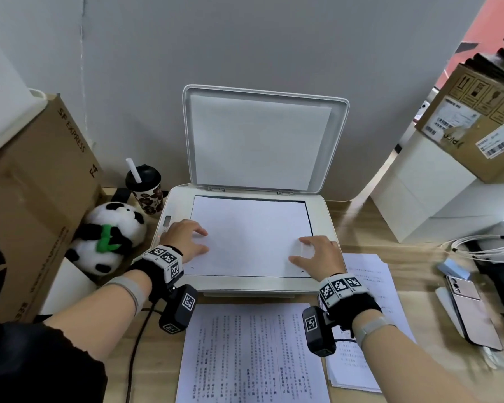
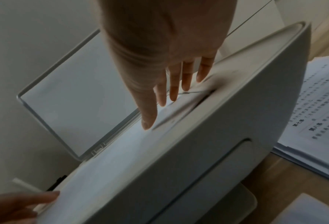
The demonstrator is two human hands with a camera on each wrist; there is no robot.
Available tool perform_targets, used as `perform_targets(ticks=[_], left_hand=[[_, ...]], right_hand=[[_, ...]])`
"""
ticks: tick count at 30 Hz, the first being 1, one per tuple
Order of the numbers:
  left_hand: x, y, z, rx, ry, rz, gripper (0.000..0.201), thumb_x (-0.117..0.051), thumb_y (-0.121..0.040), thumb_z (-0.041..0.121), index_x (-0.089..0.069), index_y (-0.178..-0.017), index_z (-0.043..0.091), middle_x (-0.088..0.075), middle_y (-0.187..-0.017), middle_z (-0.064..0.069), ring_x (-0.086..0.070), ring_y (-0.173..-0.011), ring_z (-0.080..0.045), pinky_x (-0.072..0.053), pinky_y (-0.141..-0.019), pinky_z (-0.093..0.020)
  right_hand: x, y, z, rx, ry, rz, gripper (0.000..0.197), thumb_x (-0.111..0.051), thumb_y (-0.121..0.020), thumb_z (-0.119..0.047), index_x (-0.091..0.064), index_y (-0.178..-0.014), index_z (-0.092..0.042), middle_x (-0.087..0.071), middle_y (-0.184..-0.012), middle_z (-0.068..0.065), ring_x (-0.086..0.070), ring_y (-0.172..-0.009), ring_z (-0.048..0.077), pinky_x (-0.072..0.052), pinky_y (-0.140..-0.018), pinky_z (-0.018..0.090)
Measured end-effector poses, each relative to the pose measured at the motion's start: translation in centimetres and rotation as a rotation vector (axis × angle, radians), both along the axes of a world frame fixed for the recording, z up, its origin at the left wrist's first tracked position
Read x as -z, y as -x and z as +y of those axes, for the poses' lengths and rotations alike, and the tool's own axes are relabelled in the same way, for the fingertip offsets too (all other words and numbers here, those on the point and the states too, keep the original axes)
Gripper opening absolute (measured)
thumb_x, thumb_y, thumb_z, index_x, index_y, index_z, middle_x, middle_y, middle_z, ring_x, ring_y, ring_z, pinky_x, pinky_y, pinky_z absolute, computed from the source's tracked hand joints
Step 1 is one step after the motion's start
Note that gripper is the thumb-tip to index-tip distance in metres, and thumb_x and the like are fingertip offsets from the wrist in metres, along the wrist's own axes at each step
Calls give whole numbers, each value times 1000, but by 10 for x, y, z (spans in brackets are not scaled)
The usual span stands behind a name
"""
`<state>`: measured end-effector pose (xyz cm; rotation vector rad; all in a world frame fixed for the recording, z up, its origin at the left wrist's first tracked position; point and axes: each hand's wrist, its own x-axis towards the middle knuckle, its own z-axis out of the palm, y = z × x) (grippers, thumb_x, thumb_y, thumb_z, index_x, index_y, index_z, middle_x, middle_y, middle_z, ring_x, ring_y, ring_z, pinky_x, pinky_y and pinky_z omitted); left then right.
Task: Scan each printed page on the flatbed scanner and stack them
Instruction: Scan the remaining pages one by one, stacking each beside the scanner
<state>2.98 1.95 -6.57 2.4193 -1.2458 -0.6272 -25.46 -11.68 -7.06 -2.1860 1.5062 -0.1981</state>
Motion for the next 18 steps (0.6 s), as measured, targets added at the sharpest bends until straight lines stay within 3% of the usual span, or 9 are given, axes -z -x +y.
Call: perform_targets(ticks=[8,18], left_hand=[[5,-1,-6,-7,5,14,29,-75,-76,27,-65,-103,27,-45,-140,3,-43,-126,-20,-33,-109,-41],[1,2,-4,-21,-1,-11,26,-74,-78,28,-65,-102,26,-46,-138,2,-36,-130,-22,-30,-110,-41]], right_hand=[[-1,-3,-2,-22,44,88,65,-65,-80,-52,-46,-137,-27,-42,-141,-5,-36,-126,22,-30,-108,30],[-4,-4,-2,-20,44,93,66,-65,-80,-53,-46,-137,-26,-41,-141,-8,-36,-124,20,-30,-106,29]])
